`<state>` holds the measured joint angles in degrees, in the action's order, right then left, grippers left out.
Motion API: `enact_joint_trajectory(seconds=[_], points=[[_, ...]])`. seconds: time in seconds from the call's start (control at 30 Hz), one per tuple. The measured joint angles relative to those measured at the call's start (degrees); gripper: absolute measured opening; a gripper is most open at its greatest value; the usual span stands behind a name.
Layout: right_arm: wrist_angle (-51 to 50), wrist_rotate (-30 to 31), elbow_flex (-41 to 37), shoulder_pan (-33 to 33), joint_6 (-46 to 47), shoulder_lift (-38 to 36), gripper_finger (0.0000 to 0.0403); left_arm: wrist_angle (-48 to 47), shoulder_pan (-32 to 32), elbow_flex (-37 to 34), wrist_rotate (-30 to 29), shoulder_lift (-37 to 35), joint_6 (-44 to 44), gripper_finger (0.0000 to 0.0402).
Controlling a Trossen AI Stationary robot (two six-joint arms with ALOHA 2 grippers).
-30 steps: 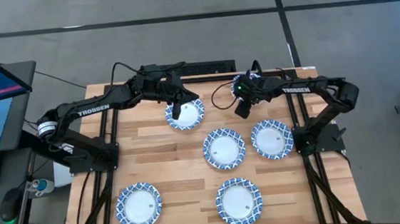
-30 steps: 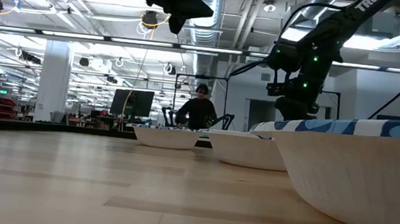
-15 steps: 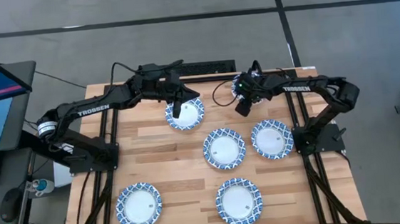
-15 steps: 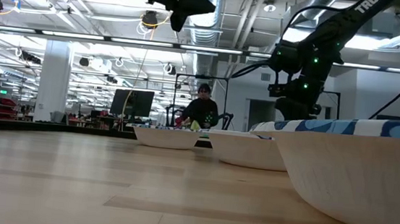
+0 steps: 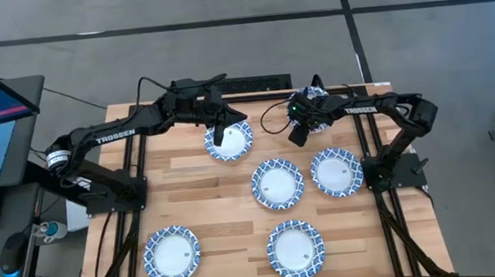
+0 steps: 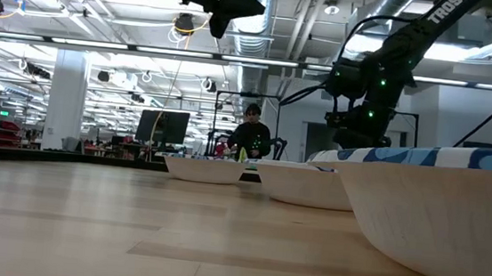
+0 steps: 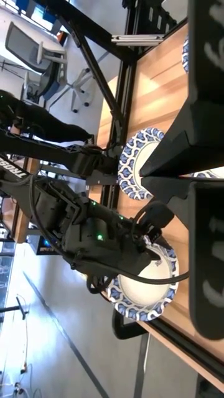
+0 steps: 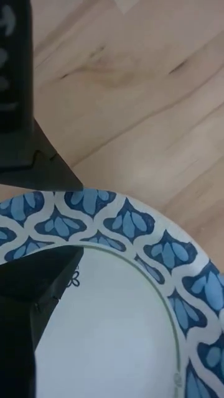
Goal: Nest bowls inside each other
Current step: Stack the white bowl on top of the other white bowl
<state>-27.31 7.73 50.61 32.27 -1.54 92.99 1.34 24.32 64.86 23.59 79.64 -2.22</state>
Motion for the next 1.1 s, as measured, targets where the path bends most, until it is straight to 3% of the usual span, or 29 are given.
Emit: enact_joint_trajectory(seconds=[0.47, 0.63, 0.87, 1.1], points=[[-0.85, -0.12, 0.35, -0.67, 0.07, -2.47, 0.0199, 3.26, 0.15, 0.0, 0.0, -0.05, -0.64, 0.0], [-5.3, 0.02, 3.09, -1.72, 0.11, -2.43, 0.0207, 3.39, 0.15, 0.02, 0.0, -0.07, -3.56, 0.0], [-5.91, 0.07, 3.98, -4.93, 0.11, -2.43, 0.0205, 1.57, 0.15, 4.56, -0.01, -0.05, -4.82, 0.0], [-8.38, 7.33, 3.98, -6.27, 0.05, -2.38, 0.0205, -6.28, 0.15, 10.97, -2.08, -0.07, -1.35, 0.0]])
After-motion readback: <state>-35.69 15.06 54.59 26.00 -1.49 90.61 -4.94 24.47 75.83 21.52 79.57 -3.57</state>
